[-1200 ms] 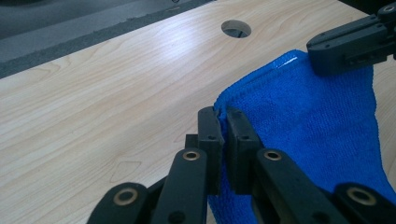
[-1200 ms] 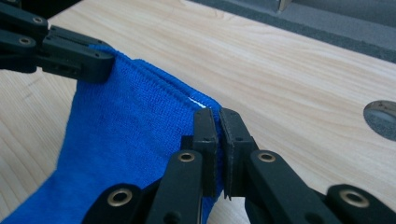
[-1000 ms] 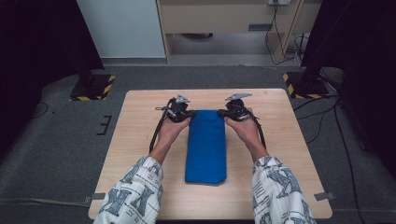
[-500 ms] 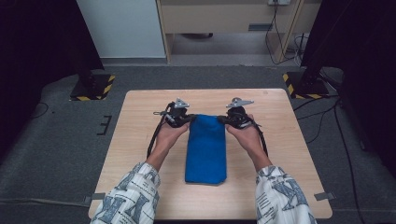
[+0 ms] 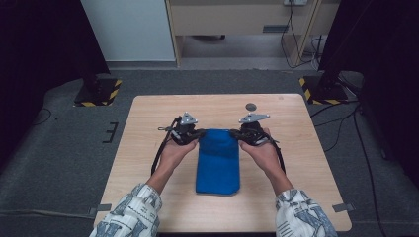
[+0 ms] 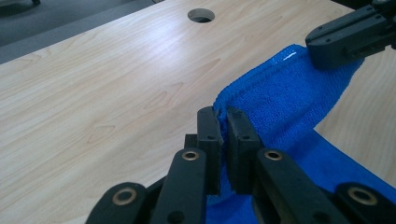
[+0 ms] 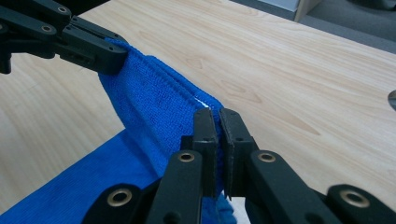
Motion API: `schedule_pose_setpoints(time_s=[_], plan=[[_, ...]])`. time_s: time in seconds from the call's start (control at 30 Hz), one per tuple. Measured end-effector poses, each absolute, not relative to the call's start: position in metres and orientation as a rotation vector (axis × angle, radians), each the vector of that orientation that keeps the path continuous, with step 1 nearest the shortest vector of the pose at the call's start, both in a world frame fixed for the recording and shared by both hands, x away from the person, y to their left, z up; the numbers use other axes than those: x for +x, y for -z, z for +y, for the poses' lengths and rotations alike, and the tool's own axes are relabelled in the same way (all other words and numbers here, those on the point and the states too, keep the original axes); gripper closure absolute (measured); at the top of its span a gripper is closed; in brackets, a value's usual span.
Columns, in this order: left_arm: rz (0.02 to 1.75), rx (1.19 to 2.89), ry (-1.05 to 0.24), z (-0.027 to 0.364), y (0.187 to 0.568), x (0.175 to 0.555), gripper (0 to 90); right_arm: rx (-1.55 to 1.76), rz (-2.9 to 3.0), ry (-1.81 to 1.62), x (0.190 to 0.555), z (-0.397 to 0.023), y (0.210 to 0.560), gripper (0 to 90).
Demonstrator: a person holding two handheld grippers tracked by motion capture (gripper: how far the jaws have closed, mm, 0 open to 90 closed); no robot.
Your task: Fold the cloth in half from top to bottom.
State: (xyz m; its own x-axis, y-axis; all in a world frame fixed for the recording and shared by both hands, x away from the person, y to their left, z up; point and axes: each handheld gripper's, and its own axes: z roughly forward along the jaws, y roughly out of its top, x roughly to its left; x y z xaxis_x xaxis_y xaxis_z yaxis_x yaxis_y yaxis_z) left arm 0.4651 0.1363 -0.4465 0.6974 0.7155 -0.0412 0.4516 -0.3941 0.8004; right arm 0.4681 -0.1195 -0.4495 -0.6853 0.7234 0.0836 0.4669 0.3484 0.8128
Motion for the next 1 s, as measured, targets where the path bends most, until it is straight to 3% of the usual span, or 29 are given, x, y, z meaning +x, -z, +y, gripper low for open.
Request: schedule_pose_setpoints(time_s=[1.0], plan=[[0.873,2.053,-0.326,0.142,0.454,0.433,85.0,1.001,2.372,-1.303,0.434,-0.126,0.461,86.2]])
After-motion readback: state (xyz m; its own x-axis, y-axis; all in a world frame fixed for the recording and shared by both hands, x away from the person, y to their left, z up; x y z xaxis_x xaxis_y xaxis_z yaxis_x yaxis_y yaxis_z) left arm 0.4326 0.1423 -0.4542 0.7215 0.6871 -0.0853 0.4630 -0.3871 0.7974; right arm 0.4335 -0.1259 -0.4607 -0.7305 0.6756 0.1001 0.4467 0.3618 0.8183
